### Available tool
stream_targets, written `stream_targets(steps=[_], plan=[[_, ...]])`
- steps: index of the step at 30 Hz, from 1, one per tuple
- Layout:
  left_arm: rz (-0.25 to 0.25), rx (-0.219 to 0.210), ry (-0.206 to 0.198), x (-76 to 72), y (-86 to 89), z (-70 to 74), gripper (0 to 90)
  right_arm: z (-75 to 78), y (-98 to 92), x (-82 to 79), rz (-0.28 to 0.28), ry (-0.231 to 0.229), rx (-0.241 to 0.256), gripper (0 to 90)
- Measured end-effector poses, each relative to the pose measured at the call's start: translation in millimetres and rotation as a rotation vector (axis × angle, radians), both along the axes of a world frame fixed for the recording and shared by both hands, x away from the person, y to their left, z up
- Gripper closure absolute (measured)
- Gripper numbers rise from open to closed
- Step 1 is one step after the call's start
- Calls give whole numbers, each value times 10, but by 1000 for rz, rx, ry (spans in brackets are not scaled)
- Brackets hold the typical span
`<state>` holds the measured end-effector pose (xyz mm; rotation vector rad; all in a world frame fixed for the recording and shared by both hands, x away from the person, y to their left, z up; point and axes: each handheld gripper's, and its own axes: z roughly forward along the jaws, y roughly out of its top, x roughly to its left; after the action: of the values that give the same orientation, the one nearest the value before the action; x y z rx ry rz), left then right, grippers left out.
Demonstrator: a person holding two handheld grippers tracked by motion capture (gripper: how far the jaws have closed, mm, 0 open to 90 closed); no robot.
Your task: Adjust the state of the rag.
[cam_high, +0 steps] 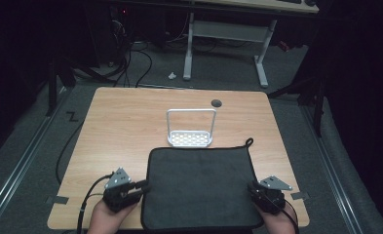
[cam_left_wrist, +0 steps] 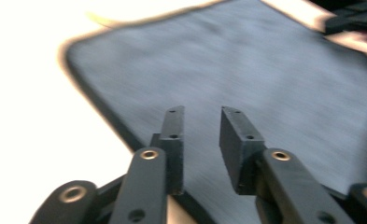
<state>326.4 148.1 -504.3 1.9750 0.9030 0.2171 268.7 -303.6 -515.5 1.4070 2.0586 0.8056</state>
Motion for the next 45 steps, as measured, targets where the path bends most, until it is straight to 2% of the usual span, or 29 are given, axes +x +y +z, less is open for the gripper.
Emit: stream_targets(steps=[2, 4, 5, 7, 9, 11, 14, 16, 18, 19, 20, 21, 23, 25, 27, 28, 32, 33, 36, 37, 41, 45], plan=[[41, 48, 7, 232, -98, -54, 816, -8, 45, 3, 11, 0, -9, 777], [51, 89, 24, 437, -229, -117, 877, 0, 68, -4, 20, -1, -11, 838], [57, 116, 34, 527, -298, -145, 891, 6, 74, -6, 24, -1, -12, 848], [64, 141, 52, 673, -422, -196, 899, 8, 74, -5, 30, 10, -14, 867], [80, 180, 45, 764, -504, -227, 898, -13, 64, -1, 34, 24, -21, 868], [91, 177, 43, 813, -528, -231, 899, -42, 44, 8, 27, 40, -29, 866], [109, 205, 22, 830, -521, -229, 899, -45, -2, 11, 12, 50, -21, 866], [121, 197, 32, 857, -491, -228, 899, -45, -26, 1, 3, 51, -24, 864], [111, 176, 46, 871, -478, -226, 890, -44, -43, -5, -1, 52, -22, 838], [102, 159, 41, 874, -470, -219, 851, -43, -44, -9, -6, 49, -20, 796], [114, 158, 24, 878, -463, -212, 817, -38, -43, -18, 3, 43, -10, 769], [132, 154, 12, 898, -443, -205, 774, -26, -35, -30, 20, 33, 4, 749], [194, 122, 8, 966, -380, -199, 708, 9, 20, -48, 34, 9, 22, 721], [223, 76, 32, 1050, -332, -219, 677, 54, 124, -61, 67, -24, 27, 694], [224, 124, 38, 1116, -358, -255, 650, 84, 259, -74, 104, -45, 14, 683], [210, 124, 45, 1135, -369, -271, 635, 94, 327, -81, 124, -53, 8, 675], [179, 134, 17, 1110, -417, -287, 607, 157, 599, -108, 201, -79, 16, 620], [170, 138, 7, 1095, -430, -292, 628, 174, 677, -114, 223, -90, 18, 596], [133, 139, 0, 1071, -440, -298, 785, 217, 933, -115, 292, -96, 29, 567], [133, 135, -2, 1064, -434, -302, 799, 225, 1025, -114, 320, -96, 28, 574], [143, 81, 43, 1084, -371, -309, 819, 217, 1402, -102, 402, -86, 5, 574], [177, 40, 76, 1086, -320, -316, 817, 201, 1755, -78, 458, -81, 16, 547]])
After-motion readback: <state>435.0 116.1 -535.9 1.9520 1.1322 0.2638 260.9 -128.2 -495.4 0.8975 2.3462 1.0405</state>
